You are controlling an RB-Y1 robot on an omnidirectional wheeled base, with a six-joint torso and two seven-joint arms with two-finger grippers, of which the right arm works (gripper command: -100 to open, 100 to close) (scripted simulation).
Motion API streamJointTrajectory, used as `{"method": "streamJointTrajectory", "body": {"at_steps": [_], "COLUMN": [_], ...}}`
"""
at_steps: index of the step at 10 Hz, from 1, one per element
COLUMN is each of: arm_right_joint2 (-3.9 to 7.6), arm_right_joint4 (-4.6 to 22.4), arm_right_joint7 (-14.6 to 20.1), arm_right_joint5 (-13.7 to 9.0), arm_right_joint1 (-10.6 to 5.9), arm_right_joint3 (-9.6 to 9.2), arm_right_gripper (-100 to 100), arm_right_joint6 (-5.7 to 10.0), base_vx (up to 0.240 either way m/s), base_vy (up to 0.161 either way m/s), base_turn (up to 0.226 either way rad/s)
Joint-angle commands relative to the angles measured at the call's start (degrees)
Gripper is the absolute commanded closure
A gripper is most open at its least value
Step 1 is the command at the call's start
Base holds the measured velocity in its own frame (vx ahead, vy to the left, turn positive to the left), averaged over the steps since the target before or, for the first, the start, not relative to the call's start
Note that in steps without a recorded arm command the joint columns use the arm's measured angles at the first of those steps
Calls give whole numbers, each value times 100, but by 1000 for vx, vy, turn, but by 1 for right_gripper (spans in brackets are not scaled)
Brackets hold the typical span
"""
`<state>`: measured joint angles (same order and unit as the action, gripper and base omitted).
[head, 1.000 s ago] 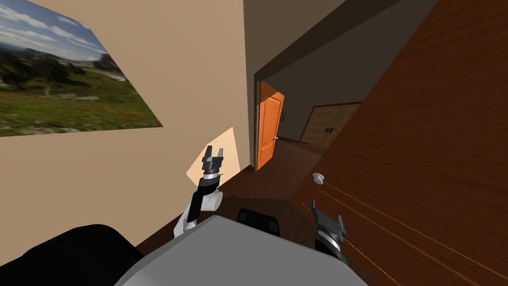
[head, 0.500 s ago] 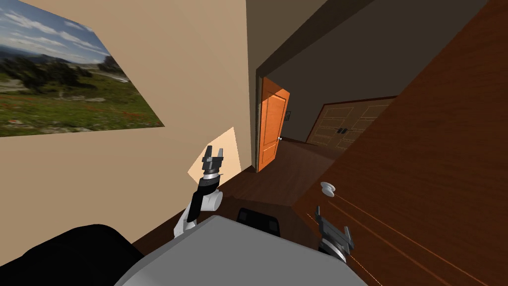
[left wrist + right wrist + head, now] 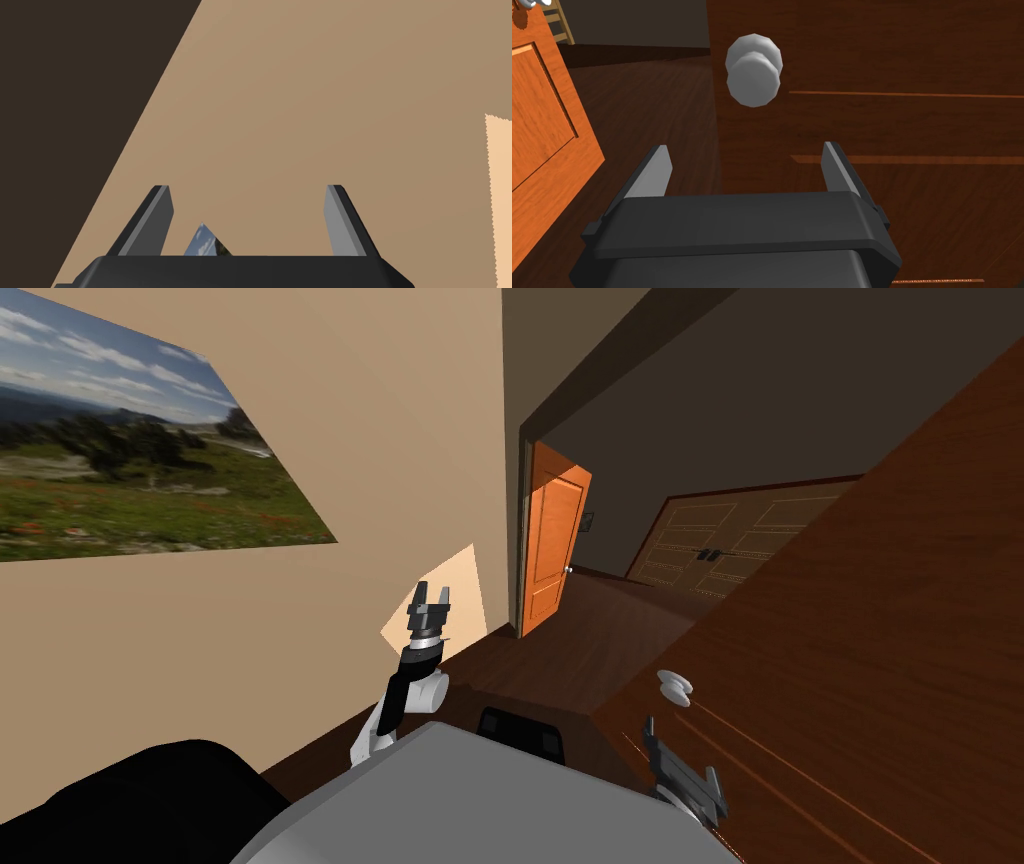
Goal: Push the door open
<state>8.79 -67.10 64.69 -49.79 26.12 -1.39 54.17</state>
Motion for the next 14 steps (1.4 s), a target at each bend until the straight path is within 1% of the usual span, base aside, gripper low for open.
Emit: {"method": "streamJointTrajectory", "body": {"at_steps": [1,2,4,8,10,11,12,14], "arm_right_joint2": [0,8,4,-10,-14,-15,-15,-15], "arm_right_joint4": [137,60,122,273,318,294,294,294], "arm_right_joint7": [168,92,110,108,107,103,103,103], "arm_right_joint5": [-148,-98,-113,-122,-124,-124,-124,-124], "arm_right_joint1": [21,20,-35,-180,-224,-206,-206,-206], "arm_right_joint3": [-4,7,35,105,126,119,119,119], "arm_right_gripper": [-100,-100,-100,-100,-100,-100,100,100], "arm_right_joint6": [88,33,35,27,25,24,24,24], "base_vx": [92,42,91,147,132,58,-8,-14], "base_vy": [-80,-43,-103,-169,-139,-72,8,15], "base_turn": [152,34,13,22,12,13,-10,3]}}
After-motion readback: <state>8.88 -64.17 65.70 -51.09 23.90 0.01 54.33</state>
